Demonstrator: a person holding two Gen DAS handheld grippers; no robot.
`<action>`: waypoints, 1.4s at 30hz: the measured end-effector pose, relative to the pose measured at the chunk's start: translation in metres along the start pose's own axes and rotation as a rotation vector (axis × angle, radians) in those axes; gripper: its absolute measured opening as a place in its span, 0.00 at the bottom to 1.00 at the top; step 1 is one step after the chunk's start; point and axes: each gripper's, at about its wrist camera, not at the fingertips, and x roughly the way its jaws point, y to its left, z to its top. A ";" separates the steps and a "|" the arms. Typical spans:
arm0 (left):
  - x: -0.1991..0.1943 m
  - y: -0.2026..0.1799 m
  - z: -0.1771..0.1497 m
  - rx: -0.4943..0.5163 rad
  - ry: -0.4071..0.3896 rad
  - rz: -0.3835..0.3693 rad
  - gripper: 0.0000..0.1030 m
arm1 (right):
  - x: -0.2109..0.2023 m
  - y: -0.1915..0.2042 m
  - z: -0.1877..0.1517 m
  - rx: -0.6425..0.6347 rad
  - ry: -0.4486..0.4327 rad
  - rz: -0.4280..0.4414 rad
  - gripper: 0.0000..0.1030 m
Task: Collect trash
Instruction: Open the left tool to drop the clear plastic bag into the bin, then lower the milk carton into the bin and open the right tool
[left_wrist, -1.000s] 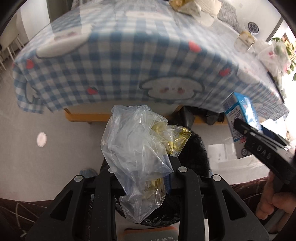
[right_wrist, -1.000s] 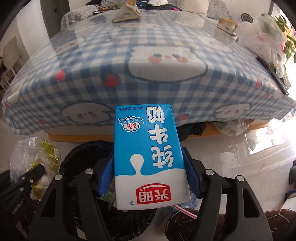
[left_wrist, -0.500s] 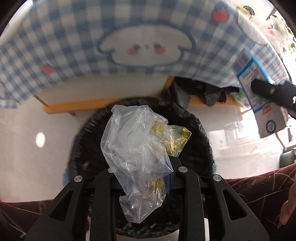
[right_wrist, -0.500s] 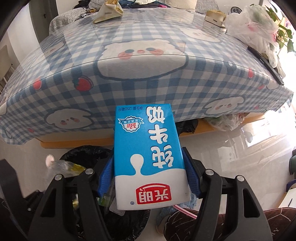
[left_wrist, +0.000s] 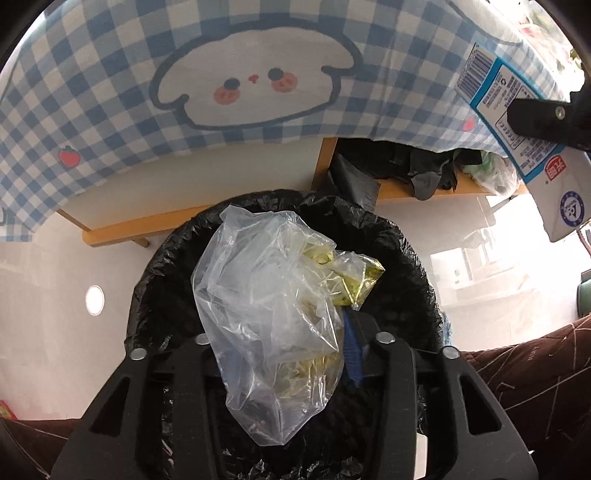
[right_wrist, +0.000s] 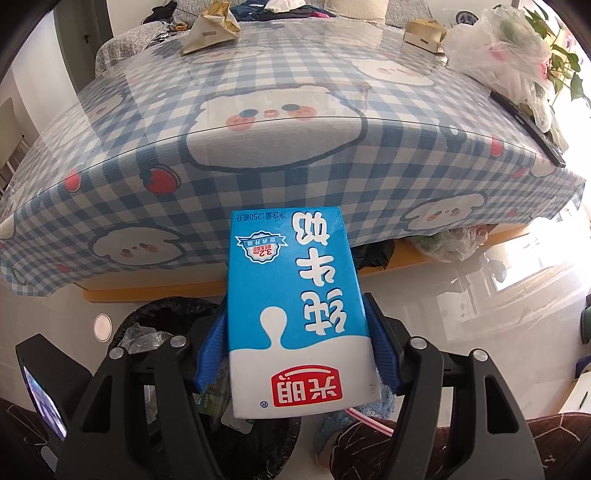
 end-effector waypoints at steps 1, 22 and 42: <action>-0.003 0.000 0.001 0.001 -0.013 0.004 0.60 | 0.000 0.001 -0.001 -0.001 0.001 -0.003 0.62; -0.063 0.098 0.006 -0.144 -0.120 0.070 0.94 | 0.018 0.034 -0.032 0.003 0.100 0.001 0.62; -0.094 0.163 0.007 -0.221 -0.121 0.072 0.94 | 0.035 0.113 -0.065 -0.107 0.165 0.094 0.62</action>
